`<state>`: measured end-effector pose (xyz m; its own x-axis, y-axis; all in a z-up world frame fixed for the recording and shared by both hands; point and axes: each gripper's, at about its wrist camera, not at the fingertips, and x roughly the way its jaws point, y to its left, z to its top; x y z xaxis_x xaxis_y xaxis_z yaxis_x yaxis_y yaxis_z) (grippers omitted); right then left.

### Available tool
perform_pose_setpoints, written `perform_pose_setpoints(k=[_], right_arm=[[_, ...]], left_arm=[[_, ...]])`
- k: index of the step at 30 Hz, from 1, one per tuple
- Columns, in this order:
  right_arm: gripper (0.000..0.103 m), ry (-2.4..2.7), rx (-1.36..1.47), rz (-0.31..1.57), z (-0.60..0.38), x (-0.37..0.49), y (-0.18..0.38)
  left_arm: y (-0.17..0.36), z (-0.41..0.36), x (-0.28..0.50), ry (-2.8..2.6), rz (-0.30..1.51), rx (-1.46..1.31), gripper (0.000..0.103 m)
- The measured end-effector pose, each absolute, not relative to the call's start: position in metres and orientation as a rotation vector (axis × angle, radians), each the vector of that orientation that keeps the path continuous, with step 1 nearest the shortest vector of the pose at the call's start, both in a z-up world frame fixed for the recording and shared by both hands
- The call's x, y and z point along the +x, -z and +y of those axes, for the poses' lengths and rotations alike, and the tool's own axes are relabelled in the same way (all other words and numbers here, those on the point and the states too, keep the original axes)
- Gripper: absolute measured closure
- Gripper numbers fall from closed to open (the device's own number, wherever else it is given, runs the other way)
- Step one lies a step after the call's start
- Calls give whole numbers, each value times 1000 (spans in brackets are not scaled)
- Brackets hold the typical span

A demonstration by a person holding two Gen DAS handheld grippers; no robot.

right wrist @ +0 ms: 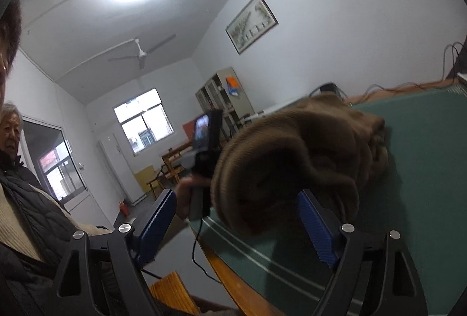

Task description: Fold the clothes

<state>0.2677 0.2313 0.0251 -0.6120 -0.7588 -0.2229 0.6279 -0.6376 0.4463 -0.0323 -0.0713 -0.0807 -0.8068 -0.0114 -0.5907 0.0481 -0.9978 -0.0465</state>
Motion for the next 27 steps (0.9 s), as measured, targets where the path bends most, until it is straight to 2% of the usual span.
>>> perform_pose_setpoints(k=[6, 13, 16, 22, 27], right_arm=[[17, 2188, 527, -553, 234, 250, -13], [17, 2168, 533, -572, 219, 217, -14], [17, 2262, 568, -525, 216, 207, -14], [17, 2682, 858, -209, 212, 174, -6], [17, 2601, 988, -236, 218, 126, 2]], left_arm=[[80, -88, -21, 2945, 123, 958, 0], [81, -104, -2, 2942, 150, 959, 0], [82, -109, 7, 2949, 154, 964, 0], [90, -93, 32, 3017, 100, 1015, 0], [87, -79, 53, 3056, 59, 1024, 0]])
